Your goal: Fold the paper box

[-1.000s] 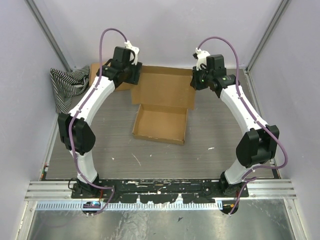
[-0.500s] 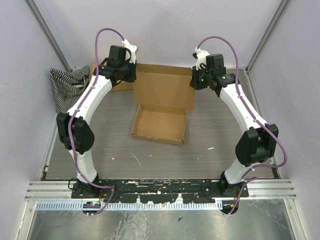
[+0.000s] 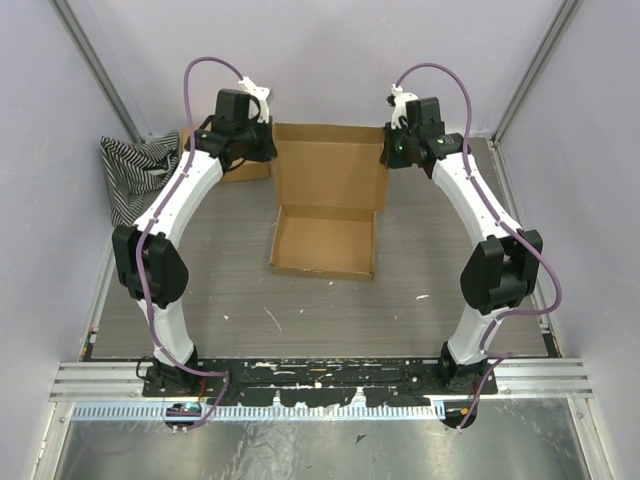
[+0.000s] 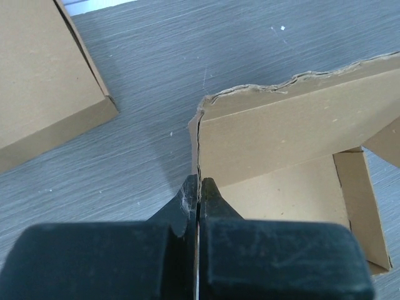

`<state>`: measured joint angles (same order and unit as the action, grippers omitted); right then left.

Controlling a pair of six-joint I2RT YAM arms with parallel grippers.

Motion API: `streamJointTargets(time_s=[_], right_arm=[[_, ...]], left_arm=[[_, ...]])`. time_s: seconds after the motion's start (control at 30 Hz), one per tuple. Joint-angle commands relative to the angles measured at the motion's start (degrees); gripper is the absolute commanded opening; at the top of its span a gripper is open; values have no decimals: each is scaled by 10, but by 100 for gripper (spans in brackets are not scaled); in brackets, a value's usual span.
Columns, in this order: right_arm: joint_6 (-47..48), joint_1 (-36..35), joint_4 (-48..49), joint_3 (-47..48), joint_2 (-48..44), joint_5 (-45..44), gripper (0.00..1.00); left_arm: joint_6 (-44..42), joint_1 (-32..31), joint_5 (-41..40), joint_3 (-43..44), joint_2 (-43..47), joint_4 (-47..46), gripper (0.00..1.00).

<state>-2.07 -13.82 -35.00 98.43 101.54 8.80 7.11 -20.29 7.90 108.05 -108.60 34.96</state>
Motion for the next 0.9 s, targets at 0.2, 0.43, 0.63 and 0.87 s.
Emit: streamJointTargets(time_s=[0.2,0.43,0.63,0.87], right_arm=[[-53,-37,96,60,15,-65,1],[-43,-73,175,38,18,-115,1],[-46,-87,242,-23,8,-138,1],[-36,-120,344,-126,-25,-192,1]], left_arm=[[59,-6,45,-15,32,-105,0],[62,-7,26,-21,36,-127,1],[65,-7,19,-79,62,-163,2],[77,-13,23,-140,94,-189,4]])
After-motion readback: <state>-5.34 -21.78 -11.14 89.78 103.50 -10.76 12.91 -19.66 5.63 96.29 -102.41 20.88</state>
